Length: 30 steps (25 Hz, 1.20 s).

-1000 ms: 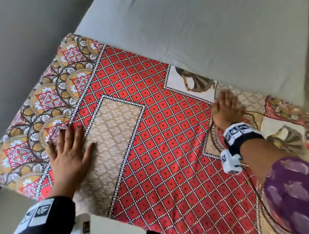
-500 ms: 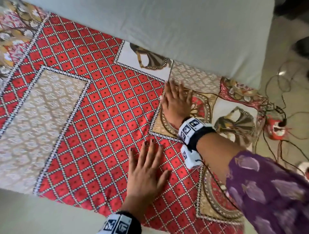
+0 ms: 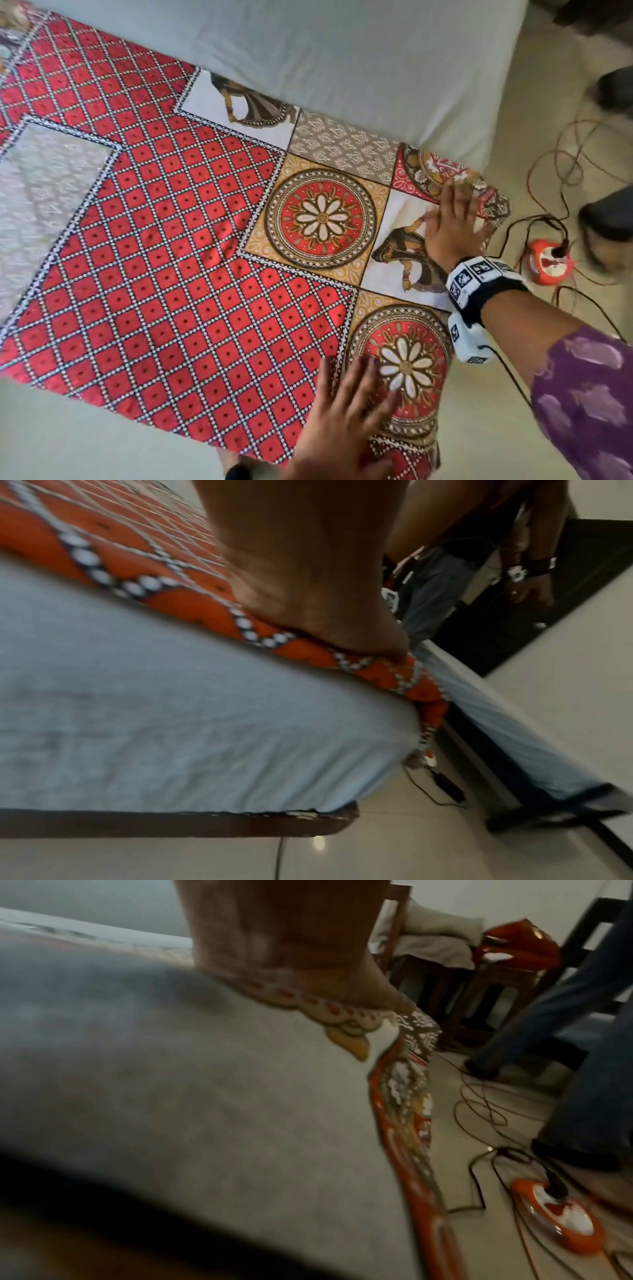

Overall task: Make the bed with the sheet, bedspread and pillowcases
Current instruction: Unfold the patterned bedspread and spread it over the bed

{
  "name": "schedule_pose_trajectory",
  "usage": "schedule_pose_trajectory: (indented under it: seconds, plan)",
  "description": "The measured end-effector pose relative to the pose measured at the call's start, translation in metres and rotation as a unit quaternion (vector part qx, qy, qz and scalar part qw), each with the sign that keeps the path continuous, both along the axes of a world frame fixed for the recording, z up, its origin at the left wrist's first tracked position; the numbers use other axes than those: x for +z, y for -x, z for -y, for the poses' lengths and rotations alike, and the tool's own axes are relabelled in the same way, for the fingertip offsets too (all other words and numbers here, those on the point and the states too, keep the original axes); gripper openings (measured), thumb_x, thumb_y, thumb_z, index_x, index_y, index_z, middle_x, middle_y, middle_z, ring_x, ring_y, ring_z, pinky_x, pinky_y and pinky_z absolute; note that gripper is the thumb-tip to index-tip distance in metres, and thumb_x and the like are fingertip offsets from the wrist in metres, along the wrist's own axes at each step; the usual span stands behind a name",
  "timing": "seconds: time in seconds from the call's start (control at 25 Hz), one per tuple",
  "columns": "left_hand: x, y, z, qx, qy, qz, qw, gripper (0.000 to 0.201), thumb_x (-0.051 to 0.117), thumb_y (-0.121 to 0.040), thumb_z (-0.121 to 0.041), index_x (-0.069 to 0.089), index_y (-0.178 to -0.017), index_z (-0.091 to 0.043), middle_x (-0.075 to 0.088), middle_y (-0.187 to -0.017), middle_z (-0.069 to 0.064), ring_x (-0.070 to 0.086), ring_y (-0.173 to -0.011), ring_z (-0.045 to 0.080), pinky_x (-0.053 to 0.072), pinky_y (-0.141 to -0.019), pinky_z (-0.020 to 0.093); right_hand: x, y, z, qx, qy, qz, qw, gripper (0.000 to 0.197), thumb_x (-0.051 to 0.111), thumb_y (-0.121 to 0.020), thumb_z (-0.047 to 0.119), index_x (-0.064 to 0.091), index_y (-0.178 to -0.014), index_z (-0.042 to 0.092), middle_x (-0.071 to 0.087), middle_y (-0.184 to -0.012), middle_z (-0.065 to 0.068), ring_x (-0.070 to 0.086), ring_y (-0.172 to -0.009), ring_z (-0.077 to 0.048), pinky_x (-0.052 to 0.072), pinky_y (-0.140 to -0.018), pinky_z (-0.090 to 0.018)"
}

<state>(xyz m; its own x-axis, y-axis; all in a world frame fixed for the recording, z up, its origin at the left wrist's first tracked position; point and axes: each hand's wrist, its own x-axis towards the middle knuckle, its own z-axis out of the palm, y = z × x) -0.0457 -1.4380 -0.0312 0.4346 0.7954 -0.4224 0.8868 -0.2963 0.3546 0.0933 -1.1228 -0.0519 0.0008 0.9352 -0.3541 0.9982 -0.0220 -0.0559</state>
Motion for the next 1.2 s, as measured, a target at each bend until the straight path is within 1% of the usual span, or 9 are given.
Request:
schedule_pose_trajectory:
  seconds: [0.08,0.2,0.32,0.44,0.6,0.76,0.88,1.0,1.2]
  plan:
    - [0.001,-0.02,0.0,-0.057,-0.034,0.015,0.998,0.066,0.029,-0.087,-0.068,0.041,-0.142,-0.036,0.041,-0.15,0.012,0.037,-0.139,0.032,0.013,-0.108,0.067,0.007,-0.003,-0.003,-0.031,0.001,-0.001,1.0,0.058,0.014,-0.101,0.043,-0.003,-0.153,0.025,-0.017,-0.159,0.003,-0.016,-0.146,-0.028,0.0,-0.111,-0.067]
    - [-0.002,-0.046,-0.009,-0.149,-0.074,0.033,0.985,0.066,0.027,-0.083,-0.063,0.036,-0.143,-0.037,0.035,-0.154,0.002,0.035,-0.141,0.027,0.02,-0.107,0.071,0.015,0.026,0.009,0.102,-0.03,-0.027,0.994,0.059,0.015,-0.101,0.043,-0.005,-0.152,0.022,-0.019,-0.157,0.001,-0.015,-0.146,-0.029,-0.01,-0.109,-0.061]
    - [-0.005,-0.064,-0.014,-0.239,-0.076,-0.029,0.968,0.045,0.034,-0.085,-0.06,0.055,-0.124,-0.049,0.039,-0.151,-0.007,0.033,-0.142,0.026,0.005,-0.109,0.071,0.006,0.051,0.038,0.204,0.011,-0.044,0.978,0.059,0.012,-0.101,0.047,-0.008,-0.152,0.025,-0.023,-0.156,0.007,-0.018,-0.145,-0.026,-0.013,-0.11,-0.058]
    - [-0.004,-0.068,-0.009,-0.276,-0.046,-0.06,0.958,0.028,0.04,-0.086,-0.055,0.064,-0.099,-0.054,0.05,-0.14,-0.019,0.039,-0.139,0.023,0.002,-0.109,0.065,-0.007,0.02,0.042,0.162,0.016,-0.034,0.986,0.06,0.004,-0.097,0.053,-0.016,-0.149,0.029,-0.022,-0.157,0.009,-0.02,-0.144,-0.028,-0.01,-0.113,-0.059]
    - [-0.007,-0.07,0.0,-0.301,-0.063,-0.068,0.949,0.025,0.044,-0.089,-0.054,0.064,-0.103,-0.052,0.053,-0.136,-0.022,0.037,-0.14,0.024,0.0,-0.108,0.065,-0.005,-0.035,0.041,0.031,0.02,-0.025,0.999,0.062,0.008,-0.098,0.056,-0.016,-0.149,0.031,-0.026,-0.156,0.009,-0.01,-0.145,-0.036,0.001,-0.111,-0.066]
    - [-0.01,-0.073,0.007,-0.239,-0.121,0.019,0.963,0.03,0.045,-0.089,-0.059,0.062,-0.111,-0.048,0.053,-0.139,-0.016,0.035,-0.141,0.022,0.001,-0.114,0.06,0.01,-0.028,0.041,-0.049,0.036,-0.037,0.997,0.067,0.01,-0.098,0.056,-0.012,-0.152,0.023,-0.02,-0.158,-0.002,-0.01,-0.146,-0.036,0.003,-0.112,-0.067]
    - [0.004,-0.054,-0.012,-0.003,-0.138,0.026,0.99,0.05,0.044,-0.09,-0.056,0.048,-0.136,-0.037,0.041,-0.15,-0.006,0.032,-0.142,0.021,0.006,-0.115,0.053,0.018,0.023,0.055,0.127,-0.036,-0.068,0.989,0.065,0.01,-0.099,0.052,-0.009,-0.151,0.02,-0.02,-0.157,-0.004,-0.013,-0.145,-0.033,-0.01,-0.111,-0.057]
    - [0.007,-0.041,-0.012,0.195,-0.075,-0.004,0.978,0.061,0.032,-0.097,-0.056,0.028,-0.151,-0.028,0.023,-0.158,0.007,0.015,-0.147,0.03,0.007,-0.113,0.057,0.005,0.049,0.092,0.271,-0.015,-0.068,0.96,0.066,-0.001,-0.093,0.055,-0.012,-0.15,0.024,-0.022,-0.155,-0.001,-0.017,-0.144,-0.029,-0.009,-0.113,-0.062]
    - [-0.012,-0.071,0.046,0.057,-0.053,-0.002,0.997,0.074,0.037,-0.086,-0.069,0.025,-0.15,-0.035,0.021,-0.159,0.012,0.018,-0.144,0.041,0.012,-0.107,0.067,-0.017,0.0,0.135,0.19,-0.048,-0.04,0.98,0.068,0.005,-0.094,0.059,0.001,-0.153,0.025,-0.004,-0.161,0.002,-0.008,-0.146,-0.035,-0.004,-0.111,-0.064]
